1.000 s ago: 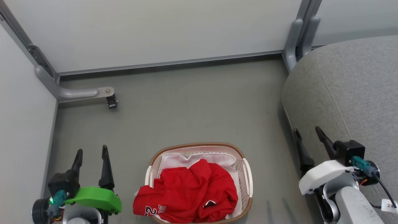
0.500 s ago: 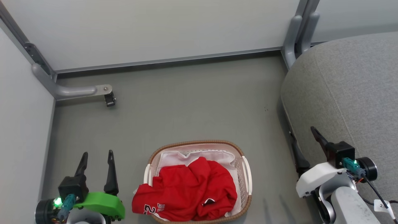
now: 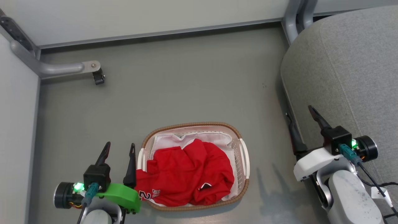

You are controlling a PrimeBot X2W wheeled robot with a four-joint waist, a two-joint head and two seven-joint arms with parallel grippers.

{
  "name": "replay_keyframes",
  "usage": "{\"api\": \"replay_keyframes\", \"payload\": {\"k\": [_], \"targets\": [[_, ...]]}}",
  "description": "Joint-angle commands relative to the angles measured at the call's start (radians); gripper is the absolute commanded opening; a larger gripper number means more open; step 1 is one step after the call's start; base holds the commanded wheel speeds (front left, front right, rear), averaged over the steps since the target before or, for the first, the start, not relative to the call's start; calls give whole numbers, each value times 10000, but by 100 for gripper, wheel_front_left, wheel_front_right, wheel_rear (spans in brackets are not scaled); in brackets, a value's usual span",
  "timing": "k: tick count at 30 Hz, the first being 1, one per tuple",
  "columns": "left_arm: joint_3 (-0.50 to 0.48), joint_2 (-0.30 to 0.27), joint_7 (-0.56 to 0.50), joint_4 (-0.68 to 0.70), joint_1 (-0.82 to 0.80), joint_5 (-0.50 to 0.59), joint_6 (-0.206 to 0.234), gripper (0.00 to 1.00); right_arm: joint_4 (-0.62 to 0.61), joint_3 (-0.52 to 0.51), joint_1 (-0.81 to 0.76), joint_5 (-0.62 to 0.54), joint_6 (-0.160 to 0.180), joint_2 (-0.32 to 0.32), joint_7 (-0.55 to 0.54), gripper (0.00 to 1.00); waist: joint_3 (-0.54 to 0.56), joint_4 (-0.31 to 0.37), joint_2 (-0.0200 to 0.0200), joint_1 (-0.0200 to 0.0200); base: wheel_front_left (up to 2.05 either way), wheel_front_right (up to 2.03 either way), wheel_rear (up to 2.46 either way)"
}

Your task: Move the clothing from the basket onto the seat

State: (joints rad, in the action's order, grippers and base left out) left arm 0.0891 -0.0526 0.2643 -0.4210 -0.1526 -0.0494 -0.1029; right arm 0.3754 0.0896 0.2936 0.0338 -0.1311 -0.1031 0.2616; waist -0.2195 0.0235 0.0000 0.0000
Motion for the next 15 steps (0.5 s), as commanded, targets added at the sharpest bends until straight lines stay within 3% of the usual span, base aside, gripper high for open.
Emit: {"api": "replay_keyframes", "payload": {"k": [1,15], "targets": [[50,-10,4,-30,-261,1,-12,100,-88,-45,162,-42,6,-46,50,100,-555,175,0,0,0,0,0],[1328,1,0,-717,-1699,-317,-140,100,-788,41,1241,-85,6,169,50,100,-2562,758,0,0,0,0,0]]}}
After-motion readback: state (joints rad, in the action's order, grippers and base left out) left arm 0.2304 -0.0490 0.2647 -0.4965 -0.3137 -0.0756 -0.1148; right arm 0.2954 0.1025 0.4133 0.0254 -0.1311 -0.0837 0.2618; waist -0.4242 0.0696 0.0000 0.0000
